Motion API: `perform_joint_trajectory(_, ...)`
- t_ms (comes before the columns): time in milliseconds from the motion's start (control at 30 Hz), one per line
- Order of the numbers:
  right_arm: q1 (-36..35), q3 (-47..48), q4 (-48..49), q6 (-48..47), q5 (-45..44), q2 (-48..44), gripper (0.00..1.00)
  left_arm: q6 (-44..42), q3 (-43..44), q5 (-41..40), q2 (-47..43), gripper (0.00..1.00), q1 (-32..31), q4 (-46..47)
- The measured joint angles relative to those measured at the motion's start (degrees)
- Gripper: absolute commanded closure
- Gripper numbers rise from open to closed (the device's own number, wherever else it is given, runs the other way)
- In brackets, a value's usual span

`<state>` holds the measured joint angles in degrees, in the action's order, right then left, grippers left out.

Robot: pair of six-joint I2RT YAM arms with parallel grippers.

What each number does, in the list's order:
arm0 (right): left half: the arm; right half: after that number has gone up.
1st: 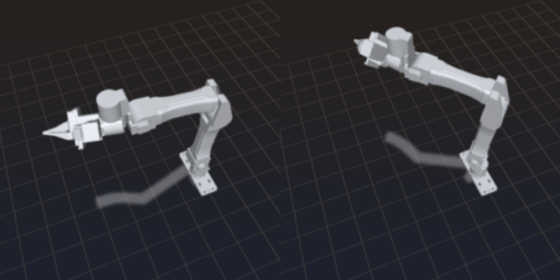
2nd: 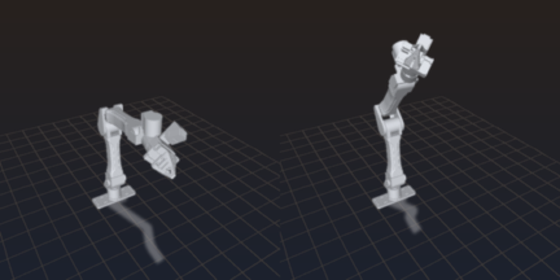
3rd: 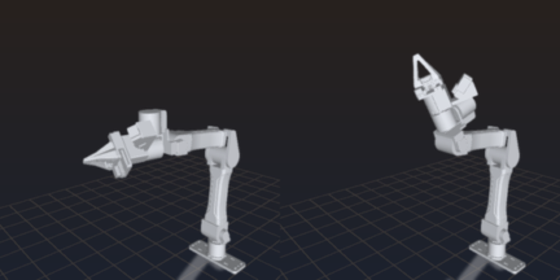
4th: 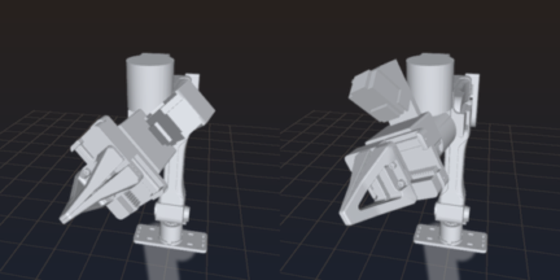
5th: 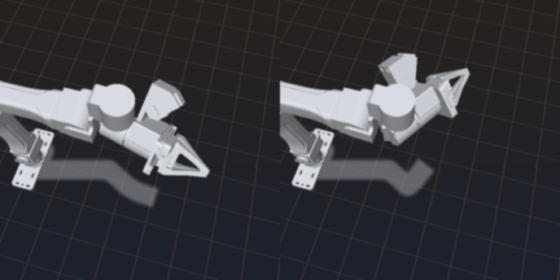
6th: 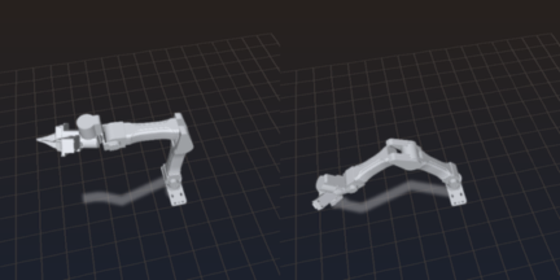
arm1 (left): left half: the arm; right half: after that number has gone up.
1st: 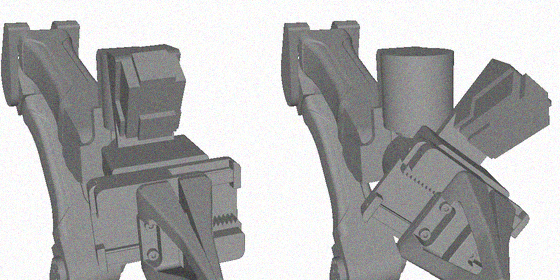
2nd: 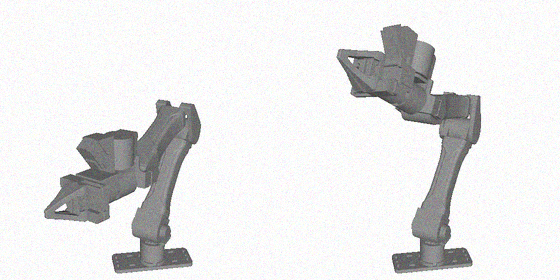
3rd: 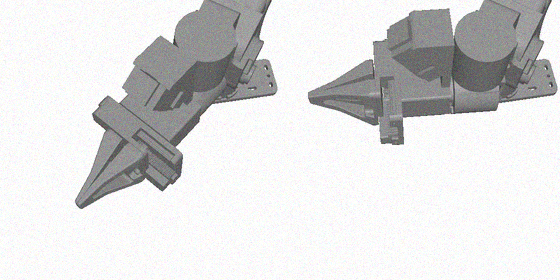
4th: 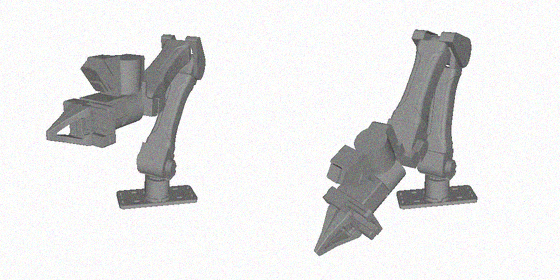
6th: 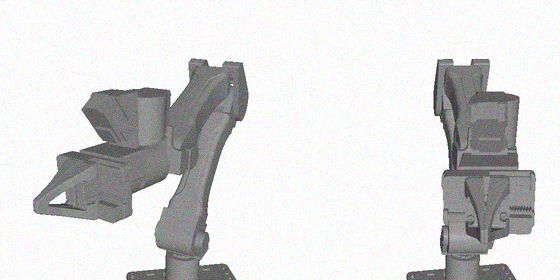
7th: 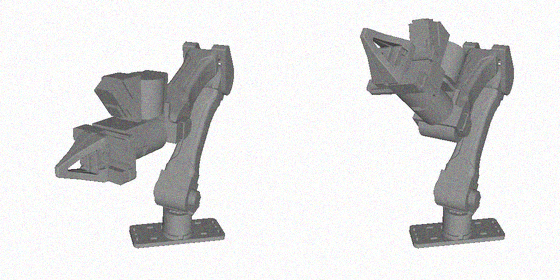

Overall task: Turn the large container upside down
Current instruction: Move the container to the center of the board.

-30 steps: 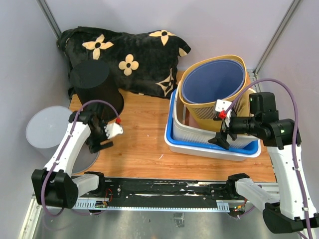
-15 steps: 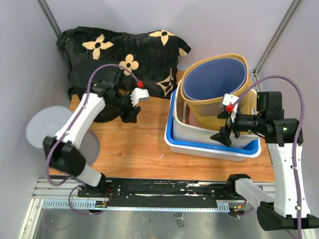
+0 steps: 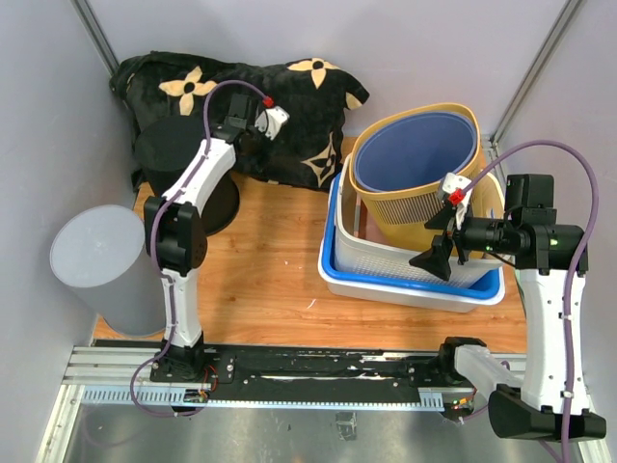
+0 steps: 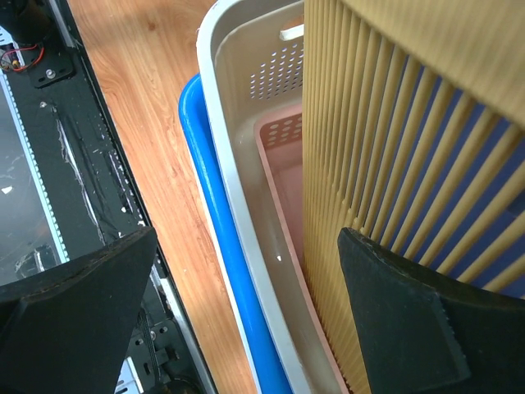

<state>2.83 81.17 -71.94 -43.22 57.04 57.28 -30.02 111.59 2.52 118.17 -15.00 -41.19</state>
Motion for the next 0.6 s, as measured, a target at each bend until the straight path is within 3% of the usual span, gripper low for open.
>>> perform_joint_trajectory(267, 0.1, -0.7, 0.0, 0.0, 0.0, -1.1, 0.04, 9.2, 0.4, -15.5, 6.0, 0.33, 1.5, 8.2)
perform_joint_trajectory(600, 0.2, -1.4, 0.0, -0.1, -0.1, -1.4, 0.04, 9.8, -18.3, -14.6, -0.7, 0.33, 11.3, 8.8)
